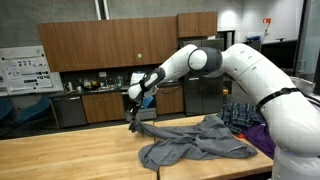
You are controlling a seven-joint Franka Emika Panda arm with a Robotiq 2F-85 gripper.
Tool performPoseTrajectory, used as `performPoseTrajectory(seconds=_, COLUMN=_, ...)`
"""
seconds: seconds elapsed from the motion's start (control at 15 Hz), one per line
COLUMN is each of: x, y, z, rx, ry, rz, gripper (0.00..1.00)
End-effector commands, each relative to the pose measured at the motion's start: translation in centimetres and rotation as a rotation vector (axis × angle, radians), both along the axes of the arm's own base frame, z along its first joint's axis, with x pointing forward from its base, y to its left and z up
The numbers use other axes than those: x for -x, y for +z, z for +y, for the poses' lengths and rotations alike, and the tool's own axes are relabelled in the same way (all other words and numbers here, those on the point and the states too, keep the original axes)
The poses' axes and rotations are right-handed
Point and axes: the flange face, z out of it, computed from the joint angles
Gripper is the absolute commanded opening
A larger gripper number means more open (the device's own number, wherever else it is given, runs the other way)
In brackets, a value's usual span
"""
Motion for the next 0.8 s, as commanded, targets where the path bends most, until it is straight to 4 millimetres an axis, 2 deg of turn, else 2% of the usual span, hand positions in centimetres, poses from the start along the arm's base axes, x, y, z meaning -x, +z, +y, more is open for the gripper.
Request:
performPoseTrajectory(seconds=0.0, x=0.4, y=2.9, z=1.3, rx=-0.066, ry=0.064, rz=-0.042, gripper=0.02)
performPoseTrajectory(seconds=0.07, x=0.5, y=3.2, z=1.5, rx=-0.074, ry=0.071, rz=-0.046, gripper=0.02)
performPoseTrajectory(seconds=0.13, x=0.4, y=3.4, z=1.7, rx=-0.083, ry=0.075, rz=-0.050, gripper=0.26)
performPoseTrajectory(seconds=0.33, x=0.4, y=3.5, z=1.8, rx=-0.083, ry=0.078, rz=-0.055, gripper=0.42)
performPoseTrajectory(seconds=0.73, x=0.0, y=3.0, z=0.8, rx=-0.076, ry=0.075, rz=-0.054, gripper=0.83)
